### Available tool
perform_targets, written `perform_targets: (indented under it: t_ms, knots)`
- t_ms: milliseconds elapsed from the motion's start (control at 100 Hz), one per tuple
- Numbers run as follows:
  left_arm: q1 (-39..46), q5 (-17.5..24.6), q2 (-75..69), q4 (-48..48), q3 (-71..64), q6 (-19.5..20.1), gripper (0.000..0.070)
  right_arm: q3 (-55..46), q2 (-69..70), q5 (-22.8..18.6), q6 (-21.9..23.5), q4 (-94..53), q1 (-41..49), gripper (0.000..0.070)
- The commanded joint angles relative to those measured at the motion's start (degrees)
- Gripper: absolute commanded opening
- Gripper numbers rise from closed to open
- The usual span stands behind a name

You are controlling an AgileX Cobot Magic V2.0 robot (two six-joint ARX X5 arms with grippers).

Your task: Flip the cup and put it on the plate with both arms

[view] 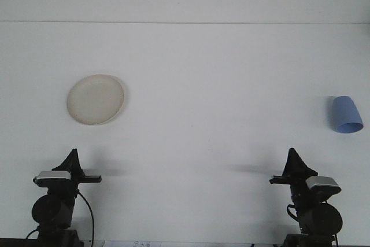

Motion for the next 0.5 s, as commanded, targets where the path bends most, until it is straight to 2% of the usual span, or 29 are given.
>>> perform_targets:
  t_ms: [0, 50, 150, 190, 330, 410, 490]
  knots:
    - [0.1, 0.0, -0.1, 0.8, -1.1, -0.5, 0.0015, 5.4, 1.3, 2.9, 0.3, -1.0, 0.0, 0.0012]
    - [0.1, 0.0, -0.1, 0.8, -1.1, -0.5, 0.0015, 9.6, 2.8, 4.6, -2.3, -3.5, 0.0, 0.0083]
    - [0.1, 0.0, -0.1, 0.8, -1.1, -0.5, 0.0015, 18.6, 8.2, 7.5, -9.4, -8.4, 0.0, 0.0405]
    - [0.1, 0.0, -0.1, 0.8, -1.1, -0.5, 0.0015, 22.1, 10.7, 8.9, -12.6, -10.6, 0.0, 0.0474]
    - [0.1, 0.0, -0.1, 0.8, -1.1, -0.5, 0.0015, 32.1, 19.7, 16.5, -22.4, -19.4, 0.0, 0.0479]
    - [0.1, 0.0, -0.1, 0.8, -1.1, -0.5, 0.0015, 35.3, 24.7, 20.3, -26.6, -22.2, -0.1, 0.0479]
    - [0.1, 0.0, -0.1, 0.8, -1.1, -0.5, 0.0015, 36.9, 29.8, 22.4, -29.1, -23.2, -0.8, 0.0479]
